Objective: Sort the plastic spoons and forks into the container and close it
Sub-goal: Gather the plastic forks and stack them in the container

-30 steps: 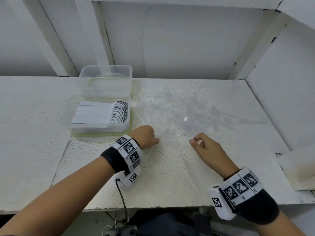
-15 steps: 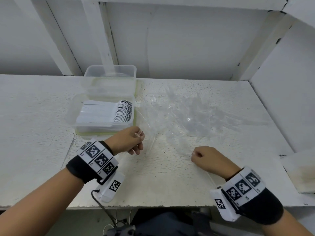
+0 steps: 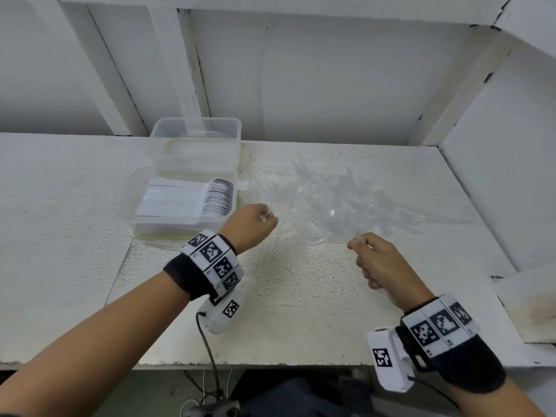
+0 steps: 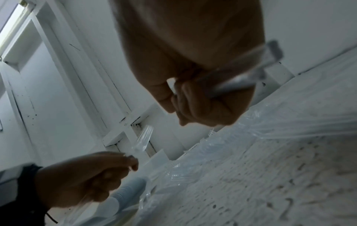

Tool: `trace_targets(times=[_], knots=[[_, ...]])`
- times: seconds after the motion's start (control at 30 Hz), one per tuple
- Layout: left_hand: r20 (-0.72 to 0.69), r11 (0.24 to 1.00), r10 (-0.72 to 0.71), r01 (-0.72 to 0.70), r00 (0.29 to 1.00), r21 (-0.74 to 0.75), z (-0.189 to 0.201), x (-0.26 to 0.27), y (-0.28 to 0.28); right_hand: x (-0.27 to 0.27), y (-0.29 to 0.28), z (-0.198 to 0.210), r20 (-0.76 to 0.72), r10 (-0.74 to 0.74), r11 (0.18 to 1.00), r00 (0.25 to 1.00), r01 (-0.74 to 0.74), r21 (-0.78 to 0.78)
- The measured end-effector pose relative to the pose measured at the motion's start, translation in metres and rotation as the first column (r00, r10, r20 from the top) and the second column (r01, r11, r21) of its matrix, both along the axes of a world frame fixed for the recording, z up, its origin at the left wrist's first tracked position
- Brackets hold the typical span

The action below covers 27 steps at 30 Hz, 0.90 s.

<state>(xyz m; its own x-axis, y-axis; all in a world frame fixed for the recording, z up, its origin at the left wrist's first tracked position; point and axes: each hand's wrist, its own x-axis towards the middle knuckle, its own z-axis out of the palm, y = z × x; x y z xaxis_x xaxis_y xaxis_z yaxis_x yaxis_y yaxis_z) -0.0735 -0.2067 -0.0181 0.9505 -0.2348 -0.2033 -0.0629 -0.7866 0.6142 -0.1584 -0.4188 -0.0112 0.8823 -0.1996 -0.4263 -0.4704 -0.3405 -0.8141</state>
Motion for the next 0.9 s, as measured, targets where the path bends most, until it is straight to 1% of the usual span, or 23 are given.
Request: trace_targets(times=[0.07,0.13,0.17,0.23,0.3,0.33,0.4,0.43,0.5,0.53,0.63,0.7,0.77,0.83,0.9], knots=[[0.045,0.998,0.002,0.0,0.999,-0.057,0.004,0.01,-0.011,0.001,-0.002,-0.001,0.022,-0.036,0.999,0.999,0.037,-0.035],[0.107,0.998,0.02,-0.013,0.994,-0.068,0.007,0.02,-0.023,0.001,-0.004,-0.003,0.028,-0.056,0.997,0.998,0.058,-0.048],[0.134,0.999,0.014,-0.007,0.991,-0.053,0.008,0.025,-0.029,0.002,-0.005,-0.004,0.032,-0.059,0.997,0.998,0.06,-0.049],[0.14,0.995,-0.079,0.069,0.987,0.071,0.008,0.034,-0.041,0.001,-0.007,-0.004,0.04,-0.054,0.997,0.998,0.056,-0.046],[0.042,0.954,-0.19,0.175,0.981,0.243,0.004,0.04,-0.049,-0.001,-0.008,-0.005,0.047,-0.039,0.999,0.998,0.041,-0.036],[-0.025,0.923,-0.223,0.219,0.975,0.315,0.002,0.042,-0.052,-0.002,-0.009,-0.006,0.051,-0.028,0.999,0.998,0.03,-0.035],[-0.101,0.869,-0.274,0.291,0.956,0.4,-0.003,0.044,-0.056,-0.003,-0.009,-0.007,0.057,-0.008,0.999,0.998,0.011,-0.037],[-0.117,0.861,-0.282,0.305,0.952,0.407,-0.004,0.046,-0.057,-0.004,-0.009,-0.007,0.058,-0.003,0.999,0.998,0.005,-0.033],[-0.16,0.879,-0.261,0.303,0.952,0.369,-0.002,0.048,-0.057,-0.004,-0.011,-0.007,0.056,0.006,1.0,0.998,-0.005,-0.023],[-0.203,0.903,-0.236,0.291,0.95,0.315,0.001,0.048,-0.055,-0.004,-0.012,-0.007,0.054,0.014,1.0,0.998,-0.013,-0.022],[-0.351,0.982,-0.147,0.18,0.925,0.064,0.013,0.045,-0.044,0.003,-0.014,-0.002,0.059,0.041,0.998,0.997,-0.039,-0.046],[-0.418,0.995,-0.101,0.09,0.903,-0.045,0.019,0.041,-0.031,0.01,-0.014,0.005,0.09,0.053,0.995,0.995,-0.045,-0.092],[-0.419,0.995,-0.08,0.052,0.904,-0.08,0.023,0.036,-0.016,0.02,-0.014,0.011,0.137,0.085,0.985,0.987,-0.062,-0.159],[-0.396,0.993,-0.06,0.013,0.916,-0.12,0.026,0.028,0.0,0.033,-0.011,0.013,0.168,0.155,0.966,0.973,-0.114,-0.231],[-0.391,0.973,-0.005,-0.085,0.921,-0.213,0.026,0.02,0.017,0.049,-0.004,0.01,0.14,0.251,0.934,0.958,-0.202,-0.294]])
